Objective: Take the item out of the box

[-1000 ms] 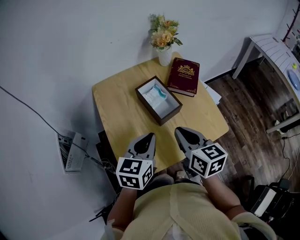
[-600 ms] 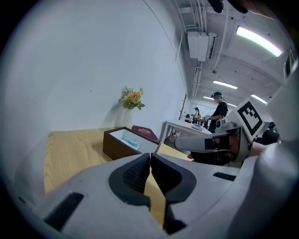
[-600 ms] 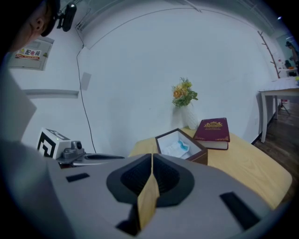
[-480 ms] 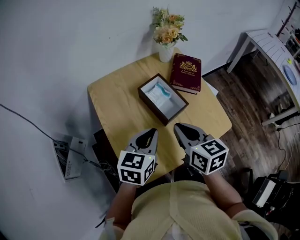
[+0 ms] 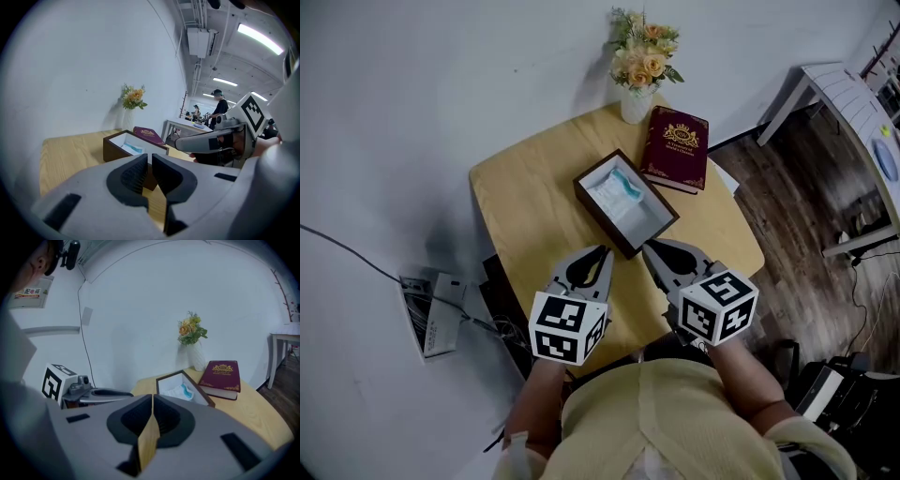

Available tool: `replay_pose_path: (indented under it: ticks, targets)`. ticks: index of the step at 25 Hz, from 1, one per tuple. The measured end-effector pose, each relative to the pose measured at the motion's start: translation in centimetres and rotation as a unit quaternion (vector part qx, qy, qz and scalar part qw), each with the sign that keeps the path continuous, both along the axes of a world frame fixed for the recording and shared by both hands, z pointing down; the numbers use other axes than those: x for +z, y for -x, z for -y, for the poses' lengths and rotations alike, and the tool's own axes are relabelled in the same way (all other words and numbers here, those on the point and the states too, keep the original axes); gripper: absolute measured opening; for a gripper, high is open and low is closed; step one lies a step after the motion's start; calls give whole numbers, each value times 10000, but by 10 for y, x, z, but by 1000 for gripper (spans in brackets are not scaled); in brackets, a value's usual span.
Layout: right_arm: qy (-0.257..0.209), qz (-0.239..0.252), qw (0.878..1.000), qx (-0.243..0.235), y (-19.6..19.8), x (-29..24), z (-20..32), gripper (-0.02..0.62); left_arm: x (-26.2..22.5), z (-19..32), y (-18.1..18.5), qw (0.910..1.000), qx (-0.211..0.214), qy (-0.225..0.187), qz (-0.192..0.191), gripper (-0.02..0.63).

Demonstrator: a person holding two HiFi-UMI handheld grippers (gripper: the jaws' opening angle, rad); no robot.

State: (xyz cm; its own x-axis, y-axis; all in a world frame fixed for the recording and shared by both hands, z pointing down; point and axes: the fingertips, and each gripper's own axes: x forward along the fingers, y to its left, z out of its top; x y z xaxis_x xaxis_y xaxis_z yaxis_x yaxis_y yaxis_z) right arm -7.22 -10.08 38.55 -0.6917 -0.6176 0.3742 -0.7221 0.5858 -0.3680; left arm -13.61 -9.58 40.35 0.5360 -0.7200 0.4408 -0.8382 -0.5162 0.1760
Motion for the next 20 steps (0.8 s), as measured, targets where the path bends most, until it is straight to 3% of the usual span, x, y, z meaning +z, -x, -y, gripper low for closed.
replay_pose_path:
  ticks: [6, 20]
  targets:
    - [15, -24, 9995, -299, -12, -3, 25, 31, -4, 28, -7, 9996, -115, -16, 273, 25]
    - [65, -59, 9936, -1125, -25, 0, 74, 32, -2, 88, -28, 9918, 137, 139, 1267, 25]
